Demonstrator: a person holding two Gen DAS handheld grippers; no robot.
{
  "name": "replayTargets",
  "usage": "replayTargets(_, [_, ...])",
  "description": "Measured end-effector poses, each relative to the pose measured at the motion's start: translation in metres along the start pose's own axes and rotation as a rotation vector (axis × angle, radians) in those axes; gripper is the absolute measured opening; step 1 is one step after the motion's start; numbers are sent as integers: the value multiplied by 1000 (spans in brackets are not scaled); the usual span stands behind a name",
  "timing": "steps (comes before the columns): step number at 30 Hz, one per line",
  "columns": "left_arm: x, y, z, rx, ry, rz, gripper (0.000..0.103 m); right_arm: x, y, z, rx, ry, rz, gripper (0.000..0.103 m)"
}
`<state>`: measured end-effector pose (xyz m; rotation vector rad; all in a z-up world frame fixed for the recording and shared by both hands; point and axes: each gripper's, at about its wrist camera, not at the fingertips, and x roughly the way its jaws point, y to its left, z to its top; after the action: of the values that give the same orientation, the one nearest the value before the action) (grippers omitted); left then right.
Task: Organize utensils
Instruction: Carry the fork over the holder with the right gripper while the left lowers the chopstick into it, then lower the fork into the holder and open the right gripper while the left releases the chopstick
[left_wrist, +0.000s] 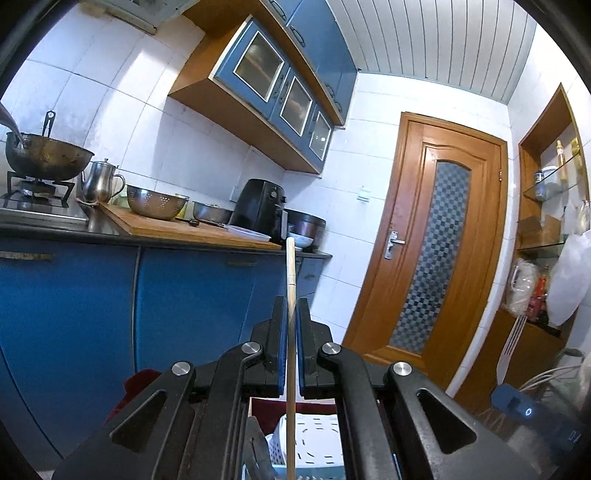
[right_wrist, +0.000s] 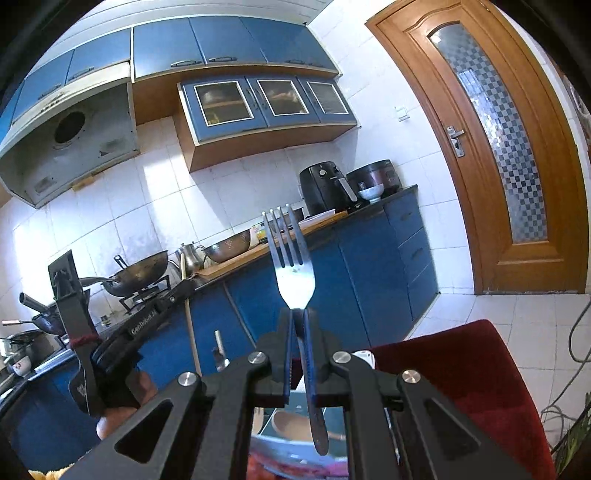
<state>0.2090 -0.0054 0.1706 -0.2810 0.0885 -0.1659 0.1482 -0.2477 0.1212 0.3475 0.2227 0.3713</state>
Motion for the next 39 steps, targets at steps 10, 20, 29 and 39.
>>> replayTargets(10, [7,-6,-38,119,-69,73,2,34,-4,-19,-45,31,-43,8])
replayTargets(20, [4,-9,-61,159,-39,77,2,38,5,-30,-159,48,-107,9])
replayTargets(29, [-8,-5,-63,145,0,61,26,30,5,-25,-116,56,-83,32])
replayTargets(39, [-40,-14,-49,175,49,27,26,7,20,-18,-100,36,-56,33])
